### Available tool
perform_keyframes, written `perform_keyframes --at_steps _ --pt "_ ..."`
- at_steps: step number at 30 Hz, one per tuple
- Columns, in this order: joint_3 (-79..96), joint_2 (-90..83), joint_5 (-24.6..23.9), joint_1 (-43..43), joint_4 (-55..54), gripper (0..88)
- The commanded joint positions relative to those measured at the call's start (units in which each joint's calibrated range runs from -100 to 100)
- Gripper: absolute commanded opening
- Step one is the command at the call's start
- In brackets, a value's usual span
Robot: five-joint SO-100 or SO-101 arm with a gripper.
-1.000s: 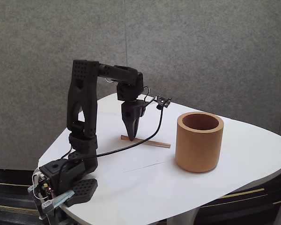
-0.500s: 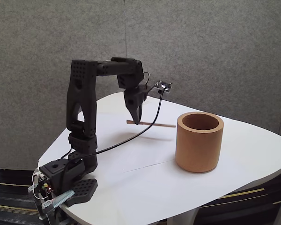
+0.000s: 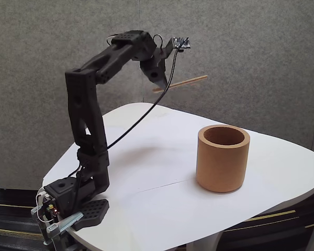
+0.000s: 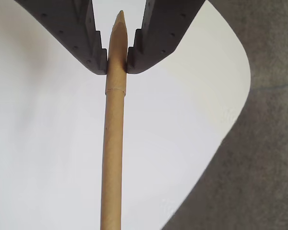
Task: Grab the pen and put it in the pen holder.
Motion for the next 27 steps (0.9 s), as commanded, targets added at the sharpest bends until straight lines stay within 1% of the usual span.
perform_keyframes --at_steps 1,5,10,15,18,21,27 --pt "-3.7 -7.9 4.9 3.1 0.3 0.6" --pt "-3.7 -12.5 9.6 7.0 0.3 0.6" --pt "-3.0 -17.8 16.8 13.7 0.2 0.6" --pt "-2.9 -20.6 22.5 20.1 -0.5 0.6" --pt "-2.4 -21.0 25.1 23.0 -1.2 0.6" --pt "0.2 -21.0 26.8 25.5 -6.5 0.6" --pt "17.5 -24.7 29.4 29.3 -25.8 0.6"
